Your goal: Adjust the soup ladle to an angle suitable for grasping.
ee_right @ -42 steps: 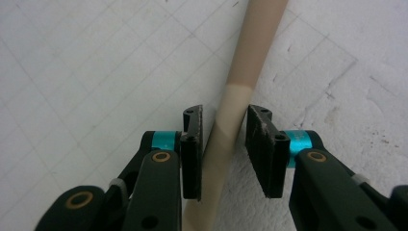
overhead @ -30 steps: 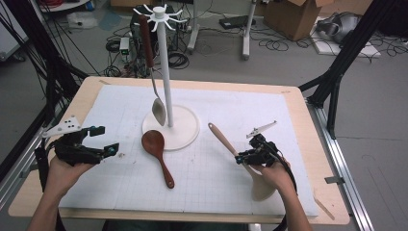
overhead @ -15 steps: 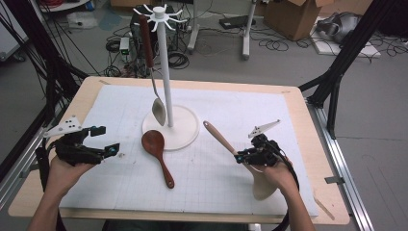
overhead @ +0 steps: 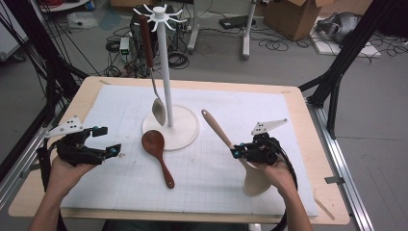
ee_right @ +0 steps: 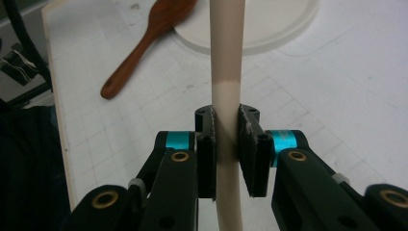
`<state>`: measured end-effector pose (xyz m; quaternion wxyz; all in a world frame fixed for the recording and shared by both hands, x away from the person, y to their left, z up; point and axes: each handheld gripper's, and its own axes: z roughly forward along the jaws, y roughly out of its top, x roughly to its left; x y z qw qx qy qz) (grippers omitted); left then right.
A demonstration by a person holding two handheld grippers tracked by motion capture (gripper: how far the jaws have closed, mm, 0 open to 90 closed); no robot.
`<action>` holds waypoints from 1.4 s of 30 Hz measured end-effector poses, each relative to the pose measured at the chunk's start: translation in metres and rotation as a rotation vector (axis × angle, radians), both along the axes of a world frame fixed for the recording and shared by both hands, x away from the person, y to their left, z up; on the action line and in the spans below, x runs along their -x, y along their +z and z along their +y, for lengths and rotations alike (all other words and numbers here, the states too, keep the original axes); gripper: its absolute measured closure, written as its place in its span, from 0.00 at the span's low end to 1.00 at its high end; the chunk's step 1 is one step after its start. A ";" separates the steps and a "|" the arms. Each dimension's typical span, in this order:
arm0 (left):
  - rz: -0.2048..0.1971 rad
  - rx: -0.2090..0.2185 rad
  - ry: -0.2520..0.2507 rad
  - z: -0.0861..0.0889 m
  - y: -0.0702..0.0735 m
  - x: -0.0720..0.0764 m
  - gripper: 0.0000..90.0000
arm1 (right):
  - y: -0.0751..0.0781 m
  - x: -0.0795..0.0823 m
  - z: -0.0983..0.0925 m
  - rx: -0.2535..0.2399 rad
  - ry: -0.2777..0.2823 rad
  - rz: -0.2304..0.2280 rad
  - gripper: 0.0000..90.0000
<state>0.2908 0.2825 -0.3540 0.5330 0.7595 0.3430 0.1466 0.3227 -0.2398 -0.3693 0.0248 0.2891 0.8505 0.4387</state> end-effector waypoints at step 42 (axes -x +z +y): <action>-0.001 0.067 -0.261 -0.060 0.034 -0.011 0.37 | 0.024 -0.003 0.059 -0.211 0.138 -0.108 0.88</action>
